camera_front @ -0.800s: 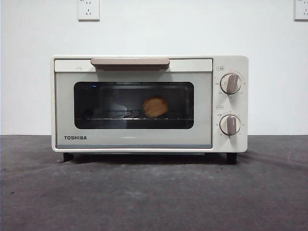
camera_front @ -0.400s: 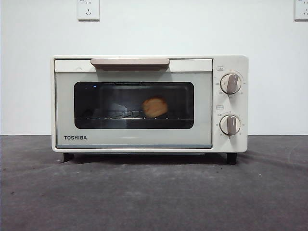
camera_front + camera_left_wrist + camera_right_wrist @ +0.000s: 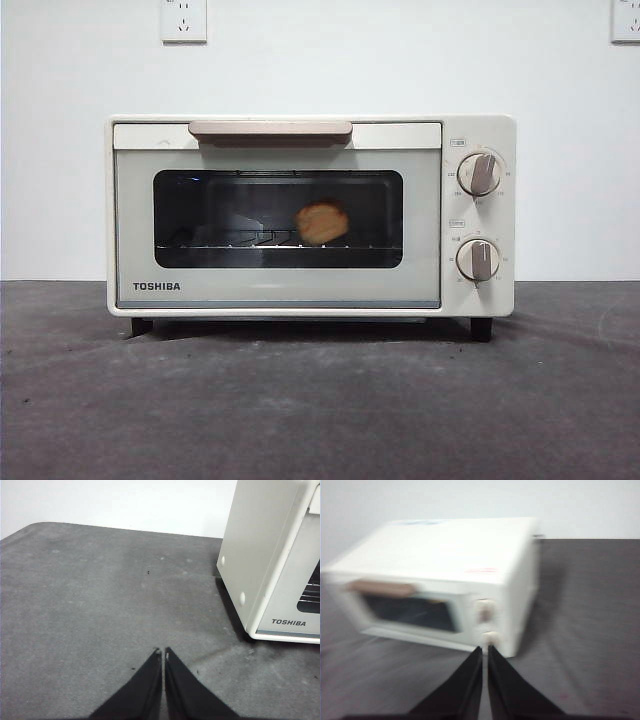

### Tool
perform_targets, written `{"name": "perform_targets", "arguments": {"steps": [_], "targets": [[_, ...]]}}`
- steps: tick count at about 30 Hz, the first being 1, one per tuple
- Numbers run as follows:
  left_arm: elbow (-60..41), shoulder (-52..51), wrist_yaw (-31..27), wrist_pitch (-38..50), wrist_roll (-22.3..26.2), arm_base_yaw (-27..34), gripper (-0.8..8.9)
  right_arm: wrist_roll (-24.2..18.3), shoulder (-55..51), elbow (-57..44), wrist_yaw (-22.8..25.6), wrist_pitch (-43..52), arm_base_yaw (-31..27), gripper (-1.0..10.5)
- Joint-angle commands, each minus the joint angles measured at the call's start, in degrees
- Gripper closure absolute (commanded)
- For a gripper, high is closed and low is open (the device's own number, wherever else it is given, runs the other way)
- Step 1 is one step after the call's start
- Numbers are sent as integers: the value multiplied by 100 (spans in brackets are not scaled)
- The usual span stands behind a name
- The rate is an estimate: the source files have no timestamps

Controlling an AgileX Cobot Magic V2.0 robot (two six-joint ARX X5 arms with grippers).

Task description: The left arm flap open the oven, the right arm pick bread and place it into oven, the left arm flap close the oven

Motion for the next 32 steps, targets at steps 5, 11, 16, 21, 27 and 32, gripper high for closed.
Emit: {"name": "perform_targets", "arguments": {"steps": [5, 11, 16, 21, 27, 32], "targets": [[-118, -7, -17, -35, 94, 0, 801, -636, -796, -2028, -111, 1617, -1515, 931], [-118, -7, -17, -35, 94, 0, 801, -1132, -1620, -3560, -129, 2848, -1974, 931], [-118, -7, -17, -35, 94, 0, 801, -1360, -2026, -4192, -162, 3132, -2002, 931], [-118, -7, -17, -35, 94, 0, 801, -1495, -2286, -4656, -269, 3121, -2002, 931], [-118, -7, -17, -35, 94, 0, 801, -1604, -2330, -4647, -262, 2944, -2004, 931], [-118, -7, -17, -35, 94, 0, 801, -1604, -2330, -4647, -260, 2992, -2004, 931]]}}
